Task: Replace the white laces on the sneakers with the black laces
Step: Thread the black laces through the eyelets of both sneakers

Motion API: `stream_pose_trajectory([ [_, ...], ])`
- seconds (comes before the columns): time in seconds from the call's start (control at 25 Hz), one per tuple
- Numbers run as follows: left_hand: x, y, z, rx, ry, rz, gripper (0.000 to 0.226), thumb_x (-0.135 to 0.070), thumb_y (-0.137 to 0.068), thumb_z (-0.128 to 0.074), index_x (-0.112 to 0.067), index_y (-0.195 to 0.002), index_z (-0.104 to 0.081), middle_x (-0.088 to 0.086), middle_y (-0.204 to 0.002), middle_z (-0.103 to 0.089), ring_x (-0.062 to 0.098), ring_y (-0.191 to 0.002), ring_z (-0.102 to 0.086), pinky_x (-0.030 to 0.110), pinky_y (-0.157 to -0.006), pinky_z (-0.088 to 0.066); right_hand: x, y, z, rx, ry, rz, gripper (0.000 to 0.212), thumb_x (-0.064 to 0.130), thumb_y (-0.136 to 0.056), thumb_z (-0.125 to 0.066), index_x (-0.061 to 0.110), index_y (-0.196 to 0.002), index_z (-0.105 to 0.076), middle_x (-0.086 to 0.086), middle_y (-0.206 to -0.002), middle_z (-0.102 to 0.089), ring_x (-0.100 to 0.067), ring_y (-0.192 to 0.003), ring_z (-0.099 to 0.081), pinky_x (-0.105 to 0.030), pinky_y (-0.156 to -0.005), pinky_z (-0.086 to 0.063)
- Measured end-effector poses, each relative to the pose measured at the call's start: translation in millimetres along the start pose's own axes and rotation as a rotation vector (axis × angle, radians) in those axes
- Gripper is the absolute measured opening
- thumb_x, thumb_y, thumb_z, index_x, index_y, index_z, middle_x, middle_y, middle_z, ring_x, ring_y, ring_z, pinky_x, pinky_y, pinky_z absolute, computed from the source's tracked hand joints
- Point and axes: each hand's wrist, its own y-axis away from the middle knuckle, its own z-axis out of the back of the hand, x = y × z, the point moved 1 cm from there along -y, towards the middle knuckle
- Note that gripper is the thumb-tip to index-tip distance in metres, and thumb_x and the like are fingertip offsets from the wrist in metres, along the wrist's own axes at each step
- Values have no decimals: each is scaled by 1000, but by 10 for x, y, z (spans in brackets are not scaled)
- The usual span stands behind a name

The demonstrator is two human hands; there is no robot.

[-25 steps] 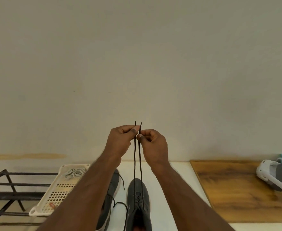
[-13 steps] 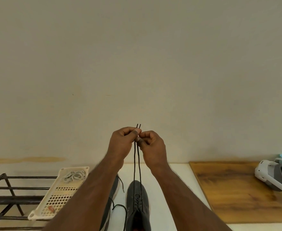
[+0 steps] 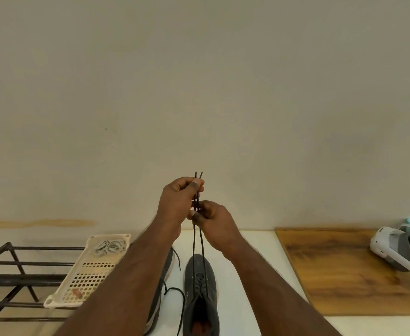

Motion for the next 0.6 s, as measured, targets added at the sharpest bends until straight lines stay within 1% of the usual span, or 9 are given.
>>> stream_pose_trajectory([
  [0.08,99,-30,39,-45,-83,-30,16,-27,-97,-59,-20,-99,-73,-1,-85,-76,18,-85,-71,38,-82,-59,-216,113,-38,95,35,-124,48,43,-94,-64,26,-138,-53,6,-115,-70,-11,-105,-65,-31,-91,-53],
  [0.16,320,24,85,-105,-113,52,19,-26,-102,-52,-15,-106,-67,0,-84,-75,17,-77,-71,34,-74,-57,-645,341,-170,177,149,-309,70,57,-84,-68,27,-144,-45,5,-128,-62,-15,-114,-60,-27,-88,-50],
  [0.2,470,86,89,-128,-26,148,20,-25,-104,-48,-13,-108,-63,3,-87,-75,19,-76,-71,36,-72,-57,-894,501,-273,228,234,-409,89,68,-75,-70,28,-147,-38,3,-138,-55,-20,-121,-56,-31,-94,-48],
  [0.28,780,246,65,-182,242,378,21,-23,-106,-41,-12,-109,-58,8,-91,-74,25,-77,-72,41,-72,-58,-1345,826,-531,297,352,-613,126,83,-54,-68,30,-156,-16,-5,-155,-35,-30,-135,-42,-45,-109,-41],
  [0.36,1099,388,48,-270,436,527,21,-20,-106,-38,-10,-111,-56,12,-93,-73,27,-78,-70,41,-73,-59,-1583,1074,-779,282,323,-729,142,83,-50,-68,32,-157,10,-7,-162,-14,-36,-143,-31,-50,-113,-36],
  [0.4,1248,453,37,-301,488,571,20,-19,-106,-38,-9,-113,-54,14,-93,-73,28,-79,-69,40,-73,-58,-1635,1134,-866,258,307,-735,142,81,-52,-69,34,-155,17,-8,-162,-13,-37,-141,-34,-50,-111,-38],
  [0.44,1395,514,29,-313,476,594,21,-17,-106,-38,-7,-116,-54,14,-91,-74,28,-80,-69,40,-75,-57,-1644,1154,-910,238,304,-716,138,77,-56,-69,35,-155,18,-7,-158,-20,-36,-137,-41,-50,-107,-43],
  [0.52,1620,601,9,-285,356,590,18,-17,-106,-40,-8,-114,-54,12,-87,-76,27,-85,-69,38,-78,-55,-1688,1060,-910,195,334,-675,119,63,-68,-66,35,-156,10,-4,-143,-42,-30,-122,-55,-45,-96,-51],
  [0.6,1806,630,-25,-240,254,600,16,-16,-106,-42,-8,-107,-56,11,-84,-76,25,-85,-69,35,-73,-56,-1755,927,-794,130,370,-663,96,46,-78,-61,34,-155,-5,-3,-126,-53,-26,-108,-62,-40,-86,-54],
])
